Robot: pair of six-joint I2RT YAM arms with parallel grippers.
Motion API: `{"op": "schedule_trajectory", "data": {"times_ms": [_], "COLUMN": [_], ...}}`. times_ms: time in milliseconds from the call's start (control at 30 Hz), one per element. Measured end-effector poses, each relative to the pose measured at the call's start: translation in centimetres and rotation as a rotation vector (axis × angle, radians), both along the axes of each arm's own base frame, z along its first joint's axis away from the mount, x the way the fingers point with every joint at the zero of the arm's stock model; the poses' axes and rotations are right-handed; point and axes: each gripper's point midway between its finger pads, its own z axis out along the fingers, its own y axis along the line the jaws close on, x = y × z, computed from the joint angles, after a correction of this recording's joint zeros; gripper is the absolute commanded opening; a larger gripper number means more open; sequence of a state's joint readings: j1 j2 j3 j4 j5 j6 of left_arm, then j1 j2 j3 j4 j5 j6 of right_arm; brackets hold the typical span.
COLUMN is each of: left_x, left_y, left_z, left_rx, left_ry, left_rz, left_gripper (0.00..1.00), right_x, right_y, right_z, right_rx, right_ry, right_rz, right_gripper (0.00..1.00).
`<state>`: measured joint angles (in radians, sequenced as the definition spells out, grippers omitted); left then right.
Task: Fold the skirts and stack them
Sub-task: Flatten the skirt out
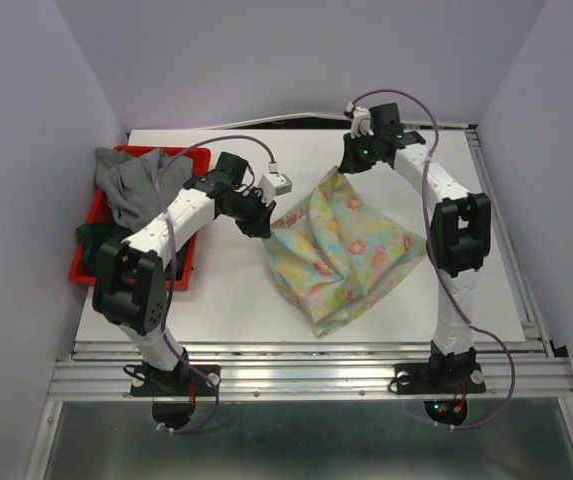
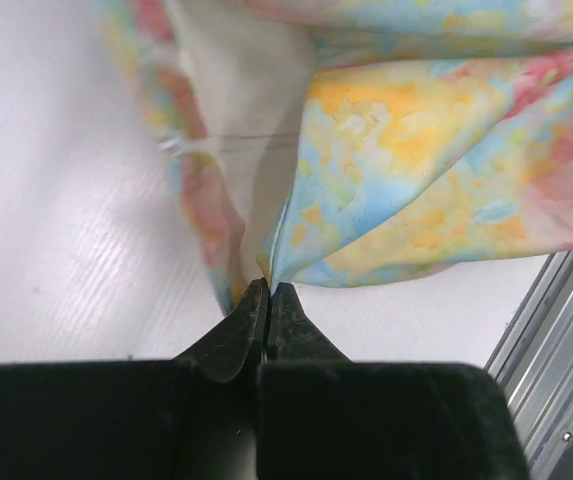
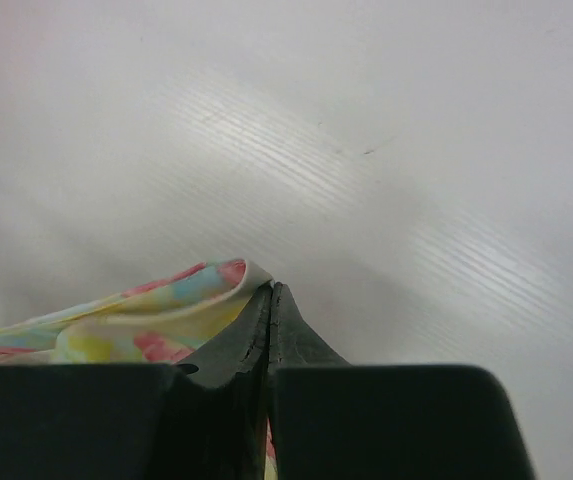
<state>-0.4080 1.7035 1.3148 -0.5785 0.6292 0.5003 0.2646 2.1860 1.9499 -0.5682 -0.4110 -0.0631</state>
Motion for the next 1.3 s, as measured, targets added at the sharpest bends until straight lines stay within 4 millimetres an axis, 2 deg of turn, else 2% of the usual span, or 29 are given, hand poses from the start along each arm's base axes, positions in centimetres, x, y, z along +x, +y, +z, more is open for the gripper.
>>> {"op": "schedule_trajectory", "data": {"times_ms": [67,133,200,367,533,667,767,800,833,900,967,1000,1033,1067,1100,1133,1200,1233,1267,1300], "left_x": [0.5,1.0,1.4,2.3,4.0,5.7,7.2,7.8,8.1,8.7,8.5,8.3,8.0,7.7,7.3,6.9,6.5,6.3,5.8,5.4], "left_y": [0.7,1.0,1.1,1.9,2.5,4.0,4.4,4.4,4.3,4.1,3.9,3.8,3.6,3.5,3.3,3.1,2.7,2.5,2.1,1.7], "left_z": [2.3,4.7,6.1,7.6,8.9,11.1,14.3,16.1,17.0,20.1,21.6,21.7,21.4,21.0,20.1,19.1,16.9,16.3,15.5,14.9], "left_rx": [0.0,-0.013,-0.018,0.014,0.048,0.096,0.091,0.077,0.068,0.037,0.02,0.016,0.013,0.013,0.018,0.023,0.027,0.024,0.008,-0.003], "left_ry": [-0.081,-0.171,-0.233,-0.337,-0.426,-0.511,-0.595,-0.642,-0.664,-0.746,-0.789,-0.789,-0.774,-0.756,-0.72,-0.682,-0.604,-0.58,-0.536,-0.502], "left_rz": [0.024,0.04,0.045,0.058,0.096,0.178,0.224,0.234,0.238,0.237,0.211,0.2,0.183,0.17,0.15,0.131,0.105,0.099,0.093,0.089], "left_gripper": [0.0,0.0,0.0,0.0,0.0,0.0,0.0,0.0,0.0,0.0,0.0,0.0,0.0,0.0,0.0,0.0,0.0,0.0,0.0,0.0], "right_x": [0.7,0.8,0.8,-0.8,-1.1,1.4,2.7,2.9,3.0,2.9,2.4,2.0,1.7,1.3,0.9,0.4,-0.3,-0.9,-1.4,-2.5], "right_y": [-2.3,-3.6,-5.2,-6.0,-7.3,-11.5,-14.5,-15.3,-15.7,-16.0,-15.7,-15.2,-14.9,-14.5,-13.9,-13.2,-12.1,-11.4,-10.8,-9.7], "right_z": [2.9,5.1,8.2,13.6,16.4,18.8,20.1,20.5,20.8,21.8,22.7,23.0,23.1,23.1,22.9,22.4,21.0,20.0,18.8,16.7], "right_rx": [0.014,0.028,0.043,0.072,0.073,0.022,-0.011,-0.018,-0.022,-0.024,-0.021,-0.014,-0.01,-0.003,0.008,0.023,0.059,0.089,0.114,0.155], "right_ry": [-0.05,-0.088,-0.142,-0.235,-0.306,-0.433,-0.499,-0.516,-0.527,-0.557,-0.577,-0.58,-0.579,-0.574,-0.56,-0.536,-0.489,-0.451,-0.41,-0.335], "right_rz": [-0.046,-0.068,-0.099,-0.111,-0.146,-0.28,-0.377,-0.401,-0.414,-0.416,-0.389,-0.364,-0.342,-0.316,-0.279,-0.239,-0.187,-0.156,-0.132,-0.09], "right_gripper": [0.01,0.01,0.01,0.01,0.01,0.01,0.01,0.01,0.01,0.01,0.06,0.12,0.28,0.35,0.47,0.53,0.62,0.63,0.63,0.65]}}
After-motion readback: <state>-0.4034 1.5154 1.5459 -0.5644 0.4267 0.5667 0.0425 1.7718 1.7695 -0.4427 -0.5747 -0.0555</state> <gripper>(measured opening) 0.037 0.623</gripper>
